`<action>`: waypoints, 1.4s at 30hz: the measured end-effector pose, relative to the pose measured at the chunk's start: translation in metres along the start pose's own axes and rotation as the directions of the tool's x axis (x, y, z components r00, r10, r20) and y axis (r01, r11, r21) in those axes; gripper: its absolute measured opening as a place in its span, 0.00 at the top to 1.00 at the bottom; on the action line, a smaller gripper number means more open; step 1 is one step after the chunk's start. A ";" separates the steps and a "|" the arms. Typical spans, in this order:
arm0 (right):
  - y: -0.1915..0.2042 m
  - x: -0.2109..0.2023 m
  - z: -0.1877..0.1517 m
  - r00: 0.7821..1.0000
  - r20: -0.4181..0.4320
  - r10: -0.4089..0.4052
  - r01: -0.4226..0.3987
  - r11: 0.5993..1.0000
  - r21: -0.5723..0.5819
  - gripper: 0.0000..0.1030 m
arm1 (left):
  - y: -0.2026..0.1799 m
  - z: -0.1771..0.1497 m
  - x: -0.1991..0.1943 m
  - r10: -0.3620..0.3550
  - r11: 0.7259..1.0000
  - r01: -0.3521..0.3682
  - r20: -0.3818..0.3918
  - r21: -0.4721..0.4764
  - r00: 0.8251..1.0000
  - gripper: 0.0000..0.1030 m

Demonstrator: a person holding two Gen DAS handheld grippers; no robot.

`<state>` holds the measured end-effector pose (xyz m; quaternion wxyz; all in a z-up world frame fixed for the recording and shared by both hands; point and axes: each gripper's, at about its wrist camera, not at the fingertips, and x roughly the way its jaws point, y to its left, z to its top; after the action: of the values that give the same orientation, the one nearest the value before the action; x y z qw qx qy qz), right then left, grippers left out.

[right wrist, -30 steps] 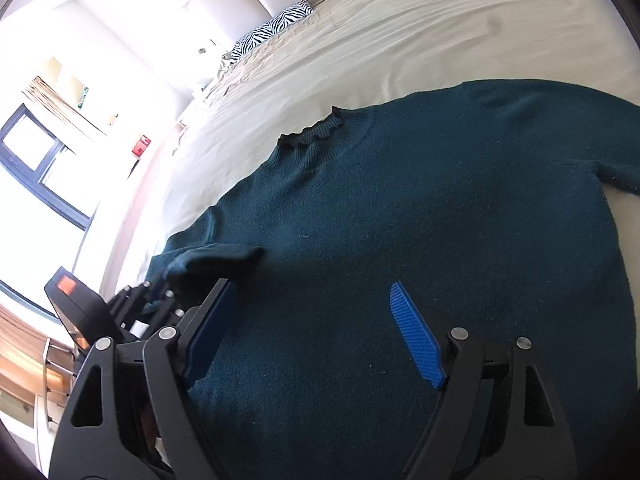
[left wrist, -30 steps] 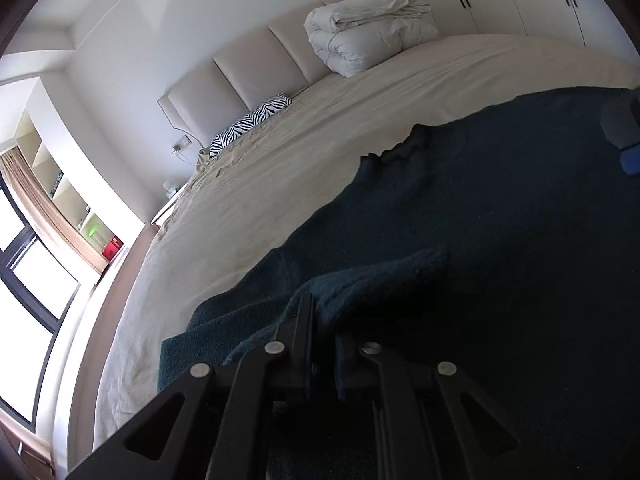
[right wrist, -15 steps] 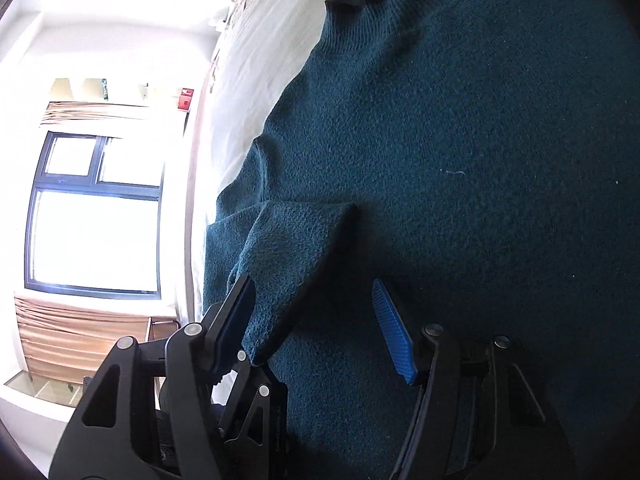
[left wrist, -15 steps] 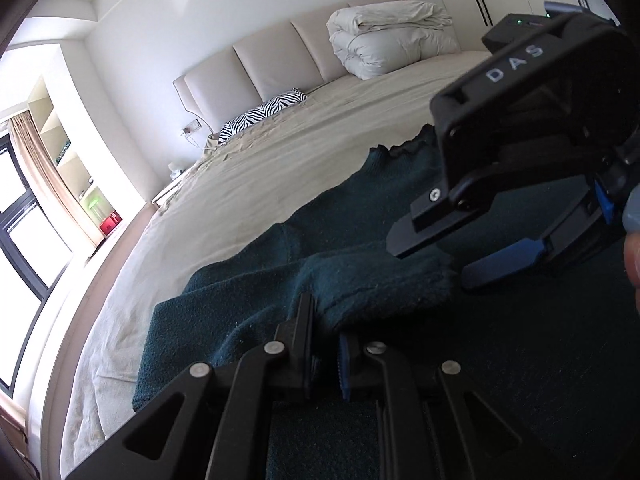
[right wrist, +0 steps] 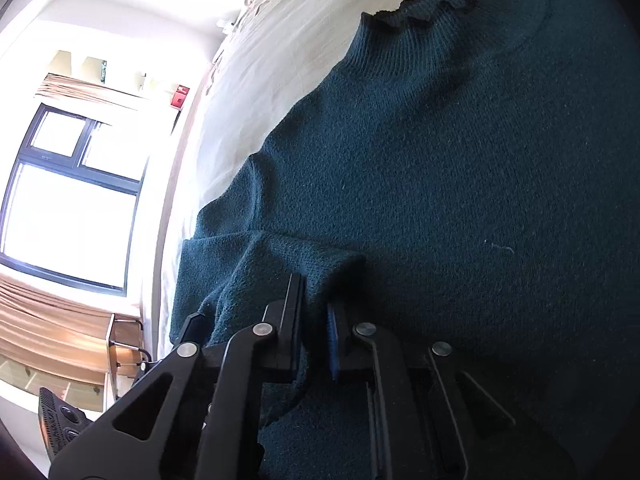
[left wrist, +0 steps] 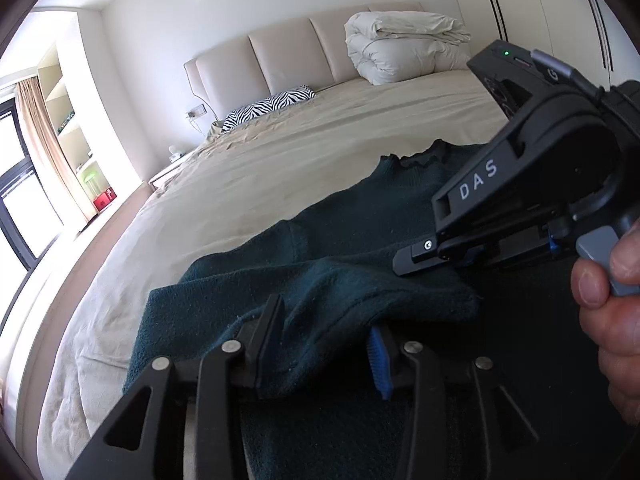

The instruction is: Fold small clothes

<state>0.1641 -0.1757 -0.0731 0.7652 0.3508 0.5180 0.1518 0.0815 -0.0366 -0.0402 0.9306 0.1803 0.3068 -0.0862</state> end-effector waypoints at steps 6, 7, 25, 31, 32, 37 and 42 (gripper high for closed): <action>0.004 -0.038 0.025 0.980 0.133 -0.149 0.160 0.985 -0.070 0.94 | 0.025 0.004 -0.025 -0.149 0.975 0.151 0.028 -0.165 0.988 0.30; 0.002 -0.045 0.031 0.974 0.150 -0.168 0.181 0.981 -0.075 0.94 | 0.032 0.003 -0.028 -0.175 0.961 0.178 0.032 -0.211 0.984 0.30; -0.102 -0.157 0.063 0.892 0.221 -0.395 0.401 0.916 0.017 0.94 | 0.175 0.012 0.011 -0.338 0.718 0.312 0.080 -0.622 0.938 0.89; -0.100 -0.155 0.054 0.886 0.209 -0.414 0.420 0.907 0.016 0.94 | 0.160 0.027 0.038 -0.402 0.723 0.348 0.046 -0.596 0.915 0.89; -0.101 -0.156 0.054 0.883 0.210 -0.420 0.426 0.905 0.017 0.94 | 0.157 0.028 0.042 -0.411 0.721 0.354 0.044 -0.595 0.911 0.89; -0.111 -0.159 0.058 0.879 0.205 -0.431 0.434 0.901 0.032 0.94 | 0.151 0.027 0.064 -0.453 0.706 0.369 0.015 -0.605 0.892 0.89; -0.117 -0.146 0.065 0.877 0.201 -0.437 0.439 0.898 0.038 0.94 | 0.153 0.022 0.074 -0.460 0.692 0.364 0.007 -0.623 0.888 0.89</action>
<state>0.1461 -0.3695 -0.0399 0.8303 0.2347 0.5020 -0.0598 0.1934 0.0917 -0.0252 0.8688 -0.1965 0.4191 -0.1759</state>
